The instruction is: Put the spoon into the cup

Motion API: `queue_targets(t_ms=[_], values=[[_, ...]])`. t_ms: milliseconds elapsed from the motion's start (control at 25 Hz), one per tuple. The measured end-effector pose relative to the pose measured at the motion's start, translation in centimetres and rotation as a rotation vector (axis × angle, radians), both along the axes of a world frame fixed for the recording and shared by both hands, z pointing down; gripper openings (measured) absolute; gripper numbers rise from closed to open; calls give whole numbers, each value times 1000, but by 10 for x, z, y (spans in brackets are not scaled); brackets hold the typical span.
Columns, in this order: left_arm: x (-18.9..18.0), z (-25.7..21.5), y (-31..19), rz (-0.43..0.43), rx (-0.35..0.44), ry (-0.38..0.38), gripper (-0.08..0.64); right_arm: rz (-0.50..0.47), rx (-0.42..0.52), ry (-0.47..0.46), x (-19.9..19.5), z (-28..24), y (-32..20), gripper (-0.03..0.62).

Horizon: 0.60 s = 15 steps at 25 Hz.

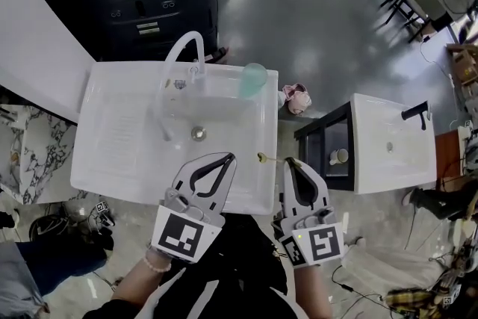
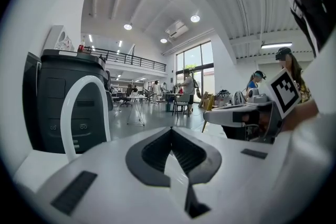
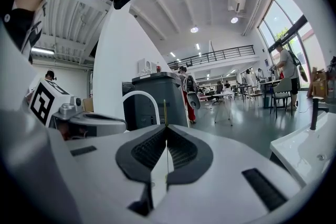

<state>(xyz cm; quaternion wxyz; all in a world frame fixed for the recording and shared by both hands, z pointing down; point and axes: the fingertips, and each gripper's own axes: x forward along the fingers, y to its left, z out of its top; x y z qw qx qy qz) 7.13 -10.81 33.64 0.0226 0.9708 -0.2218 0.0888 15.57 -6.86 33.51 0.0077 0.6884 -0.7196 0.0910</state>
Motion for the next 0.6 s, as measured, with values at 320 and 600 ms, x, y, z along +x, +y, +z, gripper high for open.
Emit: queue_targets(t_ms=[320,600], values=[[14,-5,-12,-55,23,-1,-2,-69,-6,46,11,-3,-11,8],[10,-9,-20,-121,29,1,-2,-124,13,42,13,-8,-24,8]])
